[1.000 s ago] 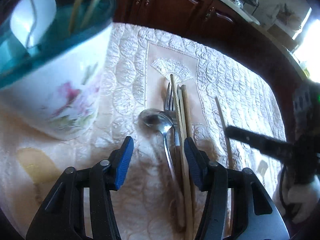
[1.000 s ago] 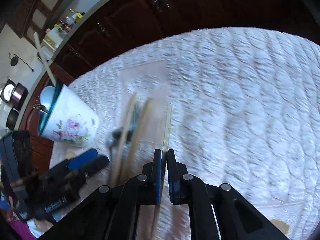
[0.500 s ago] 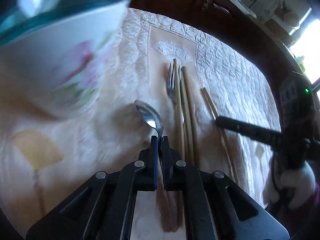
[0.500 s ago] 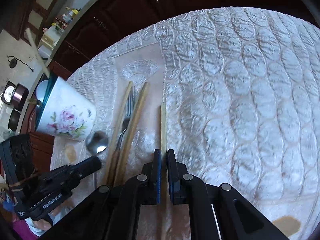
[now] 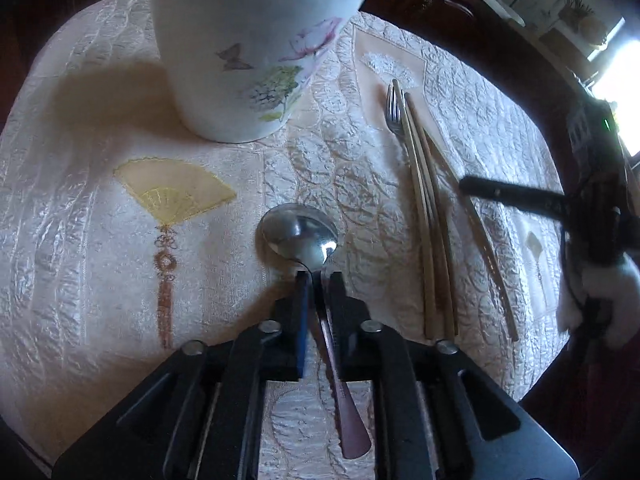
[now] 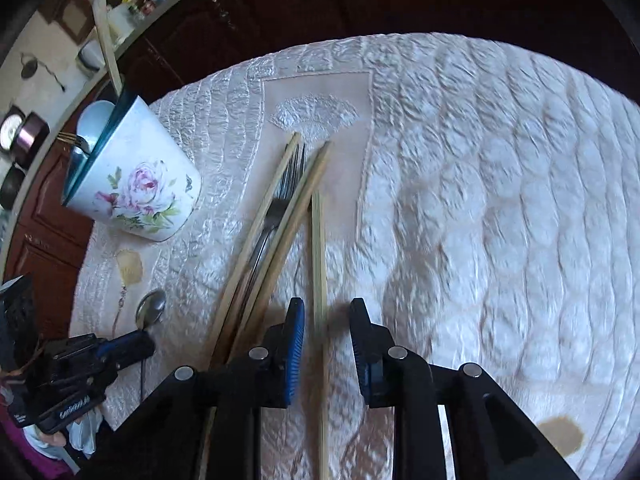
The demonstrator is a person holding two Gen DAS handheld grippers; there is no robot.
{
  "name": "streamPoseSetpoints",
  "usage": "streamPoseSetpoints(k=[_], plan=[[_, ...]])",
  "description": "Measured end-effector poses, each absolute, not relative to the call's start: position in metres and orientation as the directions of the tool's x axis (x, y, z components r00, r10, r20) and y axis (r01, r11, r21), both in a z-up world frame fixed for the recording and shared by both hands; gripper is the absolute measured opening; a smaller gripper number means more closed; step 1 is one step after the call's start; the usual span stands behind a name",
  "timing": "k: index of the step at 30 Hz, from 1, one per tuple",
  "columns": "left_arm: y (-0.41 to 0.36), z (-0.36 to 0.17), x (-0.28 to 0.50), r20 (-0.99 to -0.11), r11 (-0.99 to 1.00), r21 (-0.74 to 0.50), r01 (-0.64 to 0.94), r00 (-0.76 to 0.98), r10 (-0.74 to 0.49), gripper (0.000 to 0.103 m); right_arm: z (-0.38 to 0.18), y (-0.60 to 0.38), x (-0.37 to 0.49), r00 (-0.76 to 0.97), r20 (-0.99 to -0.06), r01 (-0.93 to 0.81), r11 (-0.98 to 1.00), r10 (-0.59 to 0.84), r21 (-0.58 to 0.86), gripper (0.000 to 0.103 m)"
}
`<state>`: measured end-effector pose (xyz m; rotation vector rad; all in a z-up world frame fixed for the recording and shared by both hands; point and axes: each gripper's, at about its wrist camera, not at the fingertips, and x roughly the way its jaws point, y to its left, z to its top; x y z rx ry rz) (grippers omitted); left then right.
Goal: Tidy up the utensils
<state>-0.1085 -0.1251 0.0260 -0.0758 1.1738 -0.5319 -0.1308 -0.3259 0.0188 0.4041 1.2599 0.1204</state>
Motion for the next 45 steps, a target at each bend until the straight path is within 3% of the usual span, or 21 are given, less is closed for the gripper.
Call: streamPoseSetpoints(k=[4, 6, 8, 10, 11, 12, 18, 26, 45], plan=[[-0.133, 0.024, -0.103, -0.859, 0.872, -0.325, 0.366, 0.271, -0.434, 0.018, 0.012, -0.317, -0.109, 0.289, -0.912, 0.094, 0.940, 0.291, 0.329, 0.021], [-0.135, 0.024, -0.098, -0.856, 0.867, -0.339, 0.365, 0.263, -0.445, 0.027, 0.009, -0.313, -0.098, 0.286, -0.916, 0.076, 0.946, 0.281, 0.314, 0.021], [-0.140, 0.024, -0.095, -0.858, 0.868, -0.325, 0.376, 0.268, -0.438, 0.027, 0.006, -0.309, -0.088, 0.290, -0.915, 0.073, 0.947, 0.281, 0.313, 0.015], [-0.144, 0.025, -0.095, -0.860, 0.866, -0.301, 0.400, 0.279, -0.428, 0.023, 0.006, -0.308, -0.084, 0.294, -0.913, 0.077, 0.945, 0.282, 0.317, 0.005], [-0.144, 0.025, -0.095, -0.861, 0.866, -0.287, 0.410, 0.287, -0.421, 0.005, 0.009, -0.310, -0.084, 0.300, -0.910, 0.079, 0.943, 0.286, 0.323, 0.005], [-0.141, 0.024, -0.096, -0.859, 0.862, -0.290, 0.416, 0.283, -0.426, 0.003, 0.015, -0.313, -0.086, 0.314, -0.903, 0.084, 0.939, 0.292, 0.333, 0.005], [-0.123, 0.041, -0.101, -0.818, 0.847, -0.342, 0.407, 0.314, -0.482, 0.002, 0.068, -0.335, -0.111, 0.434, -0.832, 0.075, 0.907, 0.345, 0.415, 0.005], [-0.101, 0.096, -0.122, -0.740, 0.832, -0.325, 0.449, 0.427, -0.520, 0.001, 0.132, -0.342, -0.150, 0.553, -0.744, 0.022, 0.886, 0.375, 0.464, 0.005], [-0.052, 0.167, -0.143, -0.642, 0.846, -0.309, 0.434, 0.561, -0.523, 0.001, 0.203, -0.311, -0.159, 0.627, -0.652, -0.105, 0.876, 0.425, 0.470, 0.005]])
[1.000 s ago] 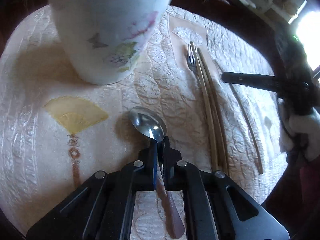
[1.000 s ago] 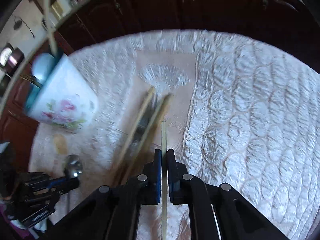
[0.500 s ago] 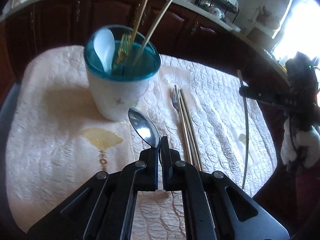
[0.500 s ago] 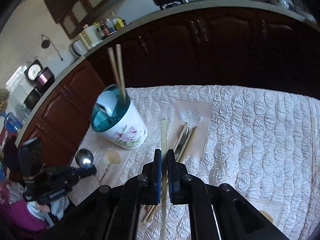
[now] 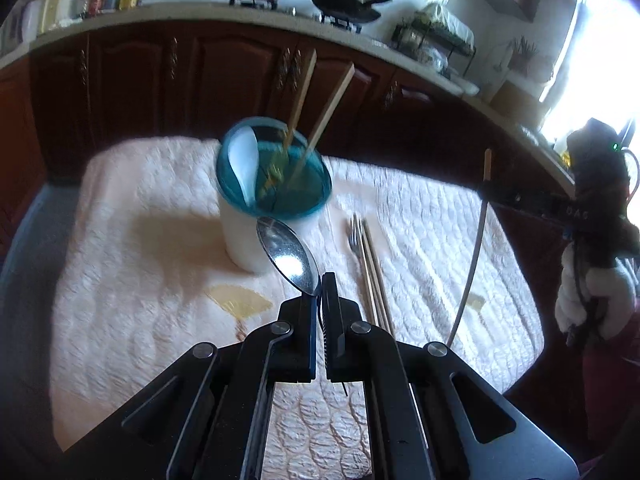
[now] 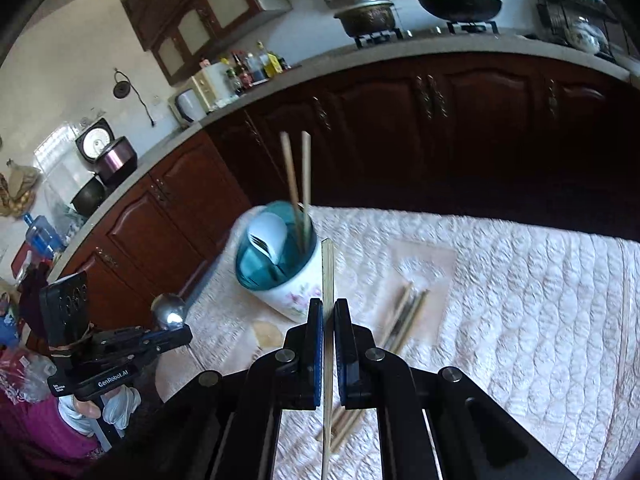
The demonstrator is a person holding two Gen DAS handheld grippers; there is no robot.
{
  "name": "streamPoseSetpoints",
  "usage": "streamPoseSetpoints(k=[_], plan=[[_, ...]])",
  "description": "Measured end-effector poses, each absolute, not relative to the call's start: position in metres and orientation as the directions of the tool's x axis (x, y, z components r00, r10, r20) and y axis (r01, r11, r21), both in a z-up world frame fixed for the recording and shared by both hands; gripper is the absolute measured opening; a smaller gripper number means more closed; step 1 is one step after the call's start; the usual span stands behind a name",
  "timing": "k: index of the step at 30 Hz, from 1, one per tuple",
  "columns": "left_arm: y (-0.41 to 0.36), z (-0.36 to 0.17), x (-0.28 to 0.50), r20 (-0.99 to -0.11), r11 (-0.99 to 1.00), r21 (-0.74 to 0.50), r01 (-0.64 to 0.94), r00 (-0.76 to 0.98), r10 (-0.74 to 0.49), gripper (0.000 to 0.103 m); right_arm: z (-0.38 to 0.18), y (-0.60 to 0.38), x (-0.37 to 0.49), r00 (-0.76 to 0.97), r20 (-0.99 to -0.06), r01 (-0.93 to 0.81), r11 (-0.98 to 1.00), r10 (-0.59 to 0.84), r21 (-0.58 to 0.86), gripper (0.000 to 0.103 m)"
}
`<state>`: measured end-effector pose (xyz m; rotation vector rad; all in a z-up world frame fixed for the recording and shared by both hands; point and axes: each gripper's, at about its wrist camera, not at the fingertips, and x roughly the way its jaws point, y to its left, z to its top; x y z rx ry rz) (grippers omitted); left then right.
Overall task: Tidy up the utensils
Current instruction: 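Lower the silver spoon into the floral cup while right gripper lowers the chopstick in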
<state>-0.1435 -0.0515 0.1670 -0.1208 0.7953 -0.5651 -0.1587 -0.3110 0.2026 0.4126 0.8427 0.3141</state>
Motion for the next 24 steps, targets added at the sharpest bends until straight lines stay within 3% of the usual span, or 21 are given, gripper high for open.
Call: streamPoseSetpoints(k=[15, 24], plan=[[-0.026, 0.245, -0.075, -0.504, 0.912, -0.231, 0.340, 0.760, -0.411, 0.001, 0.284, -0.284, -0.084, 0.781, -0.493, -0.157, 0.884, 0.384, 0.441, 0.005], [-0.066, 0.222, -0.030, -0.510, 0.945, -0.060, 0.320, 0.804, -0.305, 0.001, 0.281, -0.259, -0.025, 0.829, -0.473, -0.131, 0.926, 0.297, 0.353, 0.005]])
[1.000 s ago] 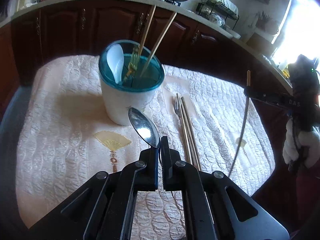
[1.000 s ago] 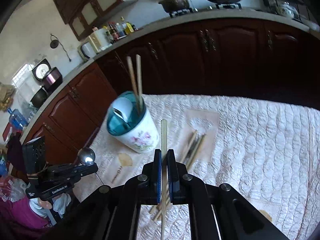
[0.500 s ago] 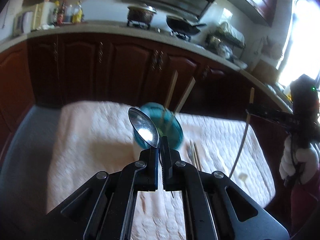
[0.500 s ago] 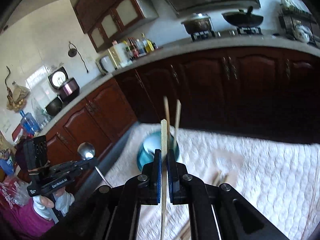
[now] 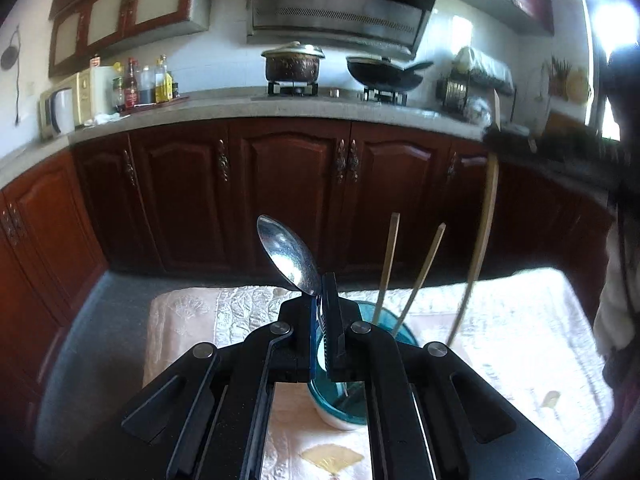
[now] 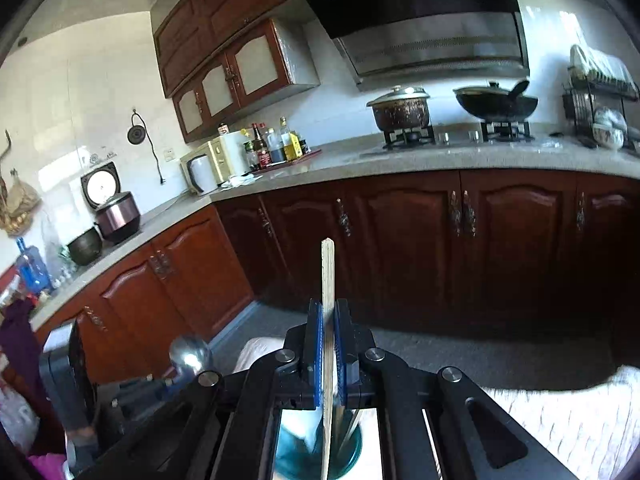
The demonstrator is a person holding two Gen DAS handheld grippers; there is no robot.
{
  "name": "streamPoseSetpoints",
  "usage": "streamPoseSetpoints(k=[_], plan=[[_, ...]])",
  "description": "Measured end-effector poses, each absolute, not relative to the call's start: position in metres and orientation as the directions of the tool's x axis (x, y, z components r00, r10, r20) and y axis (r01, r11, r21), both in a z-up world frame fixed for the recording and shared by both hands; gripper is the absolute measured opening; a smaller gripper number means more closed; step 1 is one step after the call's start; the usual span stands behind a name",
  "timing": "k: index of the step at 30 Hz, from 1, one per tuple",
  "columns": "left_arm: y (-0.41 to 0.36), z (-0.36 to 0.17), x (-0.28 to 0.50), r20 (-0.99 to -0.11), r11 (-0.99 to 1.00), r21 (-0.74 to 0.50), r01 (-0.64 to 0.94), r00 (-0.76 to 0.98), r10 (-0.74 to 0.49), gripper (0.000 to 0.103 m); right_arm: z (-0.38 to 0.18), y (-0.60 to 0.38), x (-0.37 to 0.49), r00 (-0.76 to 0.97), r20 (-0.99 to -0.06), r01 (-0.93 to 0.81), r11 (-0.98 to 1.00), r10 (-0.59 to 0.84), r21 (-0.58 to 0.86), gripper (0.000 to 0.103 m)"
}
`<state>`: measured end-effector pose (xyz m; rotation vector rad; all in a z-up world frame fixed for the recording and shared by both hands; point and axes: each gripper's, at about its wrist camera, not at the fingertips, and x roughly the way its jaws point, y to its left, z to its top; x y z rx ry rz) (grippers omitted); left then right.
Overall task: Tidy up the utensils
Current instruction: 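Lower the silver spoon into the floral cup while right gripper lowers the chopstick in, then open both grippers, releasing the spoon and chopstick into the cup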
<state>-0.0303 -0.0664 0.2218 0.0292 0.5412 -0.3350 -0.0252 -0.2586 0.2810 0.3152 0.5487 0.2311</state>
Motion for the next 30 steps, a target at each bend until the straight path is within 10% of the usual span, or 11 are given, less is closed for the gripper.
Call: streamPoseSetpoints(k=[27, 30], plan=[[-0.093, 0.137, -0.015, -0.626, 0.957, -0.031, 0.290, 0.741, -0.245, 0.002, 0.171, -0.264, -0.025, 0.688, -0.626, -0.072, 0.892, 0.368, 0.446, 0.005], [-0.089, 0.136, -0.014, -0.641, 0.958, -0.068, 0.277, 0.724, -0.255, 0.002, 0.171, -0.272, -0.025, 0.682, -0.628, -0.058, 0.883, 0.376, 0.466, 0.022]])
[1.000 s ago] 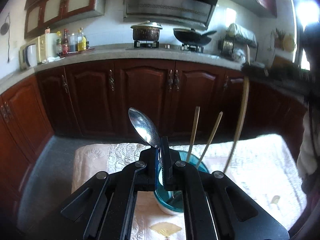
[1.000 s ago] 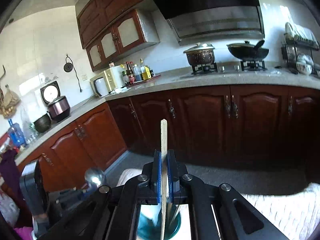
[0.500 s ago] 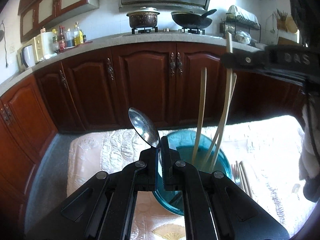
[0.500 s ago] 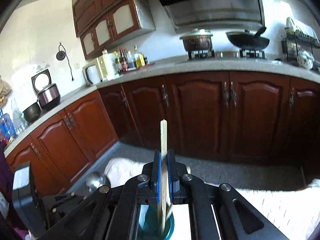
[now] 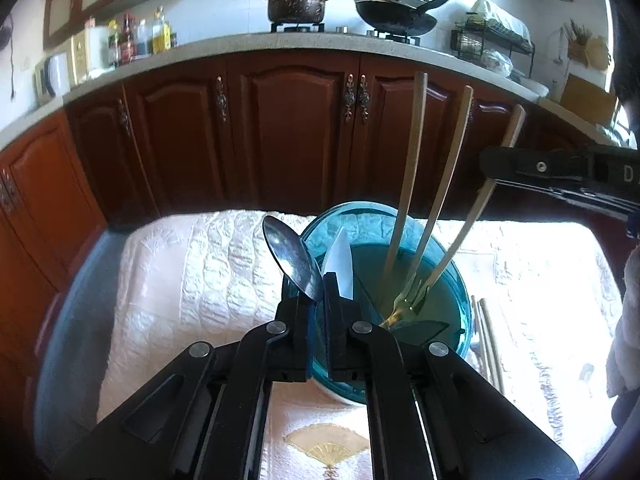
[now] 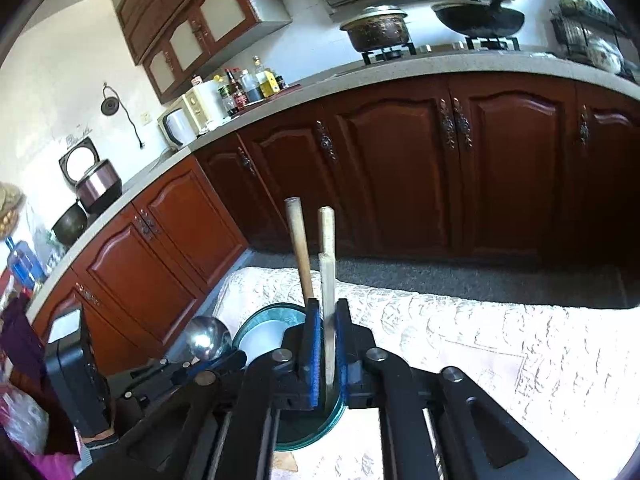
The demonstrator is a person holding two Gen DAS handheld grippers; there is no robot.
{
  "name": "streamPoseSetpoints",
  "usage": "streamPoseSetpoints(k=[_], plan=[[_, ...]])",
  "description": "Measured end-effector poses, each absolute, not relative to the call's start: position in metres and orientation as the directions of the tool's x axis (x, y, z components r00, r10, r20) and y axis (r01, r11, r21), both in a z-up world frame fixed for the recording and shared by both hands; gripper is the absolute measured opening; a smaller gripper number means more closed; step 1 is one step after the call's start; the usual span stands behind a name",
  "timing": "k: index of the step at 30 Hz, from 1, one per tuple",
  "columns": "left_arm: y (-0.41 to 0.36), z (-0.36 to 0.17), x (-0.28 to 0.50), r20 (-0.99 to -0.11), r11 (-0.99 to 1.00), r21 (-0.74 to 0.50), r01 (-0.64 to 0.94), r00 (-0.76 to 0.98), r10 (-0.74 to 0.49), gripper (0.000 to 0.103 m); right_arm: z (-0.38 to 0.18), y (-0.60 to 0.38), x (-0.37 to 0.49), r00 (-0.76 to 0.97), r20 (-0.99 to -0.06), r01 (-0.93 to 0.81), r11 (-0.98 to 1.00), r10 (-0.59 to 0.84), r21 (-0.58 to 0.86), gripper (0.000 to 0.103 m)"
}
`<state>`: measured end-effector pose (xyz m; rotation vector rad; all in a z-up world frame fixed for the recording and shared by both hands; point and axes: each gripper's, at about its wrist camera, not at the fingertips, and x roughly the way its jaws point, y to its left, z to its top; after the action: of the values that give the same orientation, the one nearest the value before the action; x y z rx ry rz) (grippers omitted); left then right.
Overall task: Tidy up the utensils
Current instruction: 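Open both grippers, releasing the spoon and chopstick into the cup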
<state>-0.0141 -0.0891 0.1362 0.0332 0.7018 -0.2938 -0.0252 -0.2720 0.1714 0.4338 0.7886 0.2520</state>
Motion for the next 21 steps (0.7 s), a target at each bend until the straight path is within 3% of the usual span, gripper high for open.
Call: streamPoseSetpoints(k=[1, 4, 7, 9, 21], plan=[[-0.088, 0.136, -0.015, -0.643, 0.959, -0.074, 0.275, 0.722, -0.256, 0.002, 0.171, -0.273, -0.026, 0.681, -0.629, -0.055, 0.882, 0.375, 0.467, 0.029], [-0.088, 0.136, -0.016, -0.648, 0.960, -0.079, 0.269, 0.718, -0.255, 0.004, 0.169, -0.273, -0.028, 0.668, -0.643, -0.053, 0.886, 0.375, 0.461, 0.029], [-0.088, 0.137, -0.019, -0.650, 0.960, -0.083, 0.266, 0.716, -0.255, 0.010, 0.166, -0.271, -0.030, 0.655, -0.654, -0.052, 0.886, 0.379, 0.461, 0.030], [-0.088, 0.138, -0.020, -0.648, 0.960, -0.088, 0.265, 0.717, -0.257, 0.022, 0.166, -0.270, -0.032, 0.651, -0.657, -0.051, 0.886, 0.380, 0.462, 0.032], [-0.076, 0.164, -0.040, -0.616, 0.959, -0.118, 0.258, 0.738, -0.275, 0.043, 0.179, -0.267, -0.052, 0.645, -0.658, -0.062, 0.884, 0.389, 0.463, 0.037]])
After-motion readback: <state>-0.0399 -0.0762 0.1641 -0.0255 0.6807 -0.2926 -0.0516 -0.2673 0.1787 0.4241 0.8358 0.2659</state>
